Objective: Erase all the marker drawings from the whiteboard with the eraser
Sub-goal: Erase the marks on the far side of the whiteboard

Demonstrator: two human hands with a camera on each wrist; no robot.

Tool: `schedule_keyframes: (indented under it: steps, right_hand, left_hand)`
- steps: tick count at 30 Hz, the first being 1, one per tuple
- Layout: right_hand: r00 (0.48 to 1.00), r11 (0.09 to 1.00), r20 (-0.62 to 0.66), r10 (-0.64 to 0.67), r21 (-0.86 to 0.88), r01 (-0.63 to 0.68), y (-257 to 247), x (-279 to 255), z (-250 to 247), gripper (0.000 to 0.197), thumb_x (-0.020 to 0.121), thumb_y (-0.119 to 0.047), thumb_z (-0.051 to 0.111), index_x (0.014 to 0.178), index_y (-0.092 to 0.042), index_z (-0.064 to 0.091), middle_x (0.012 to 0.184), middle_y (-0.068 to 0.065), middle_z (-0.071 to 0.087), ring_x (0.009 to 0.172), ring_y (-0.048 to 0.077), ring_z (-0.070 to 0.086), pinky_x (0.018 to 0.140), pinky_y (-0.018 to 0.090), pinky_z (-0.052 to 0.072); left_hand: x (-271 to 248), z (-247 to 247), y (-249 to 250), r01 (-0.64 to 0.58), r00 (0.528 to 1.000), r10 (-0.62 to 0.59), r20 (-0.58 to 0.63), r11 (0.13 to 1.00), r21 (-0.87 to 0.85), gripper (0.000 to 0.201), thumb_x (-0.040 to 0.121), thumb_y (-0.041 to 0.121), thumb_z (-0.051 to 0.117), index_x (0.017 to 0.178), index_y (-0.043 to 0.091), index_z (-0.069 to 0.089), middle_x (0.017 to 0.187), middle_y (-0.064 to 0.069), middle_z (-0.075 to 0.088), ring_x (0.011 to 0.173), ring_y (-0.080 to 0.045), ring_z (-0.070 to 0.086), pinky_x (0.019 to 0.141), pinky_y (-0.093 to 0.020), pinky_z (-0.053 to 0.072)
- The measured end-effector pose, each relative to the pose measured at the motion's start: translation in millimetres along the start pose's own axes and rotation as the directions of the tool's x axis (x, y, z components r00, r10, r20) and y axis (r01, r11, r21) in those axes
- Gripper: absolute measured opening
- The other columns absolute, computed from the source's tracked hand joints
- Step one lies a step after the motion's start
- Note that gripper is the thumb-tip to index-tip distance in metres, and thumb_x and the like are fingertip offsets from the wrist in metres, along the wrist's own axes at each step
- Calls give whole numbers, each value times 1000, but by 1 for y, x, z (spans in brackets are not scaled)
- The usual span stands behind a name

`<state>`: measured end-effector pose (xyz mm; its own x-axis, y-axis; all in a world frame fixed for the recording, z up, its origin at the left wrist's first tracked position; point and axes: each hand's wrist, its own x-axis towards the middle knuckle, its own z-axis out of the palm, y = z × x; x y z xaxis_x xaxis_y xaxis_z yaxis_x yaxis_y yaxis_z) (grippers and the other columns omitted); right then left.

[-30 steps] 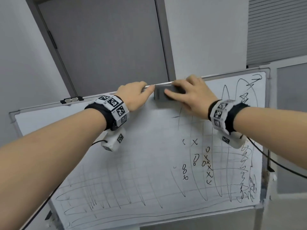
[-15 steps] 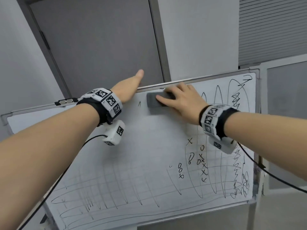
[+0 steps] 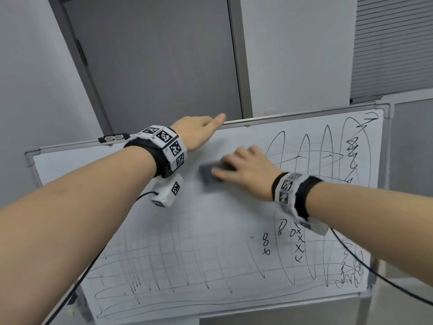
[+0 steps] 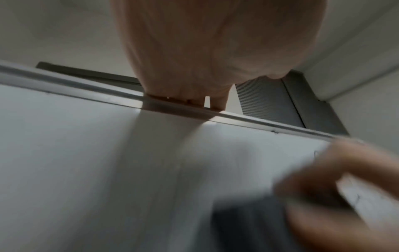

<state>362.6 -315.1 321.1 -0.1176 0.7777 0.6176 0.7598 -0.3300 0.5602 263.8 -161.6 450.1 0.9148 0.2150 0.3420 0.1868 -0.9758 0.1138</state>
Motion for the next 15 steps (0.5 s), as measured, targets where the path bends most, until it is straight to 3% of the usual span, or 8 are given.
schedule_keyframes:
  steps: [2,3,5,7,9,11,13,15]
  right_hand:
    - [956,959,-89,279,82,-272,26,-3,-13,61,75,-8,59,132,-28,58,117,10,57,95,30,46,73,40,29]
    - [925,930,-115,362,117,-349,32,-10,-15,61,73,-9,63,132,-27,59,119,11,57,97,32,47,75,40,31]
    - [934,942,-132,331,112,-317,29,-33,-8,58,72,-9,66,127,-26,62,119,10,58,98,33,50,76,41,33]
    - [993,991,-46,112,81,-108,10,-66,9,53,74,-7,64,123,-26,62,115,9,60,96,32,52,77,41,34]
    - [999,997,53,12,69,-15,-5,-95,20,52,75,-6,65,122,-27,61,113,8,60,93,30,54,76,41,35]
    - [990,987,41,136,80,-139,-4,-103,21,53,76,-9,69,125,-27,60,112,8,60,91,30,53,74,40,36]
    - [949,944,-29,315,112,-310,3,-93,14,50,82,-21,70,130,-25,58,112,10,58,89,31,52,73,40,37]
    - [917,911,-64,395,159,-381,3,-77,8,49,88,-33,65,135,-24,54,111,10,56,88,31,51,73,40,38]
  left_hand:
    - [1,4,-1,-35,999,35,0,999,22,73,89,75,7,132,35,49,130,2,60,125,-26,50,105,-41,36]
    - [1,6,1,-26,1000,25,7,999,34,73,86,77,5,133,40,46,130,5,60,125,-25,51,107,-44,34]
    - [2,8,6,9,1000,-10,11,998,65,71,85,77,3,130,41,45,124,7,60,122,-25,52,106,-48,32]
    - [4,10,12,43,999,-43,-3,994,100,70,86,77,4,121,36,49,111,7,61,113,-26,54,99,-46,34]
    - [8,11,16,63,998,-61,-20,988,140,73,84,79,4,112,30,51,106,5,61,107,-27,56,94,-45,35]
    - [12,13,21,69,998,-67,-17,983,168,76,82,80,3,109,27,51,107,2,62,104,-28,57,96,-46,37]
    - [14,19,27,41,999,-36,-30,979,199,80,80,81,2,119,30,51,114,-1,62,108,-29,56,98,-47,38]
    - [16,26,37,12,998,2,-64,975,221,76,81,78,3,129,37,47,122,-1,59,115,-30,54,96,-48,37]
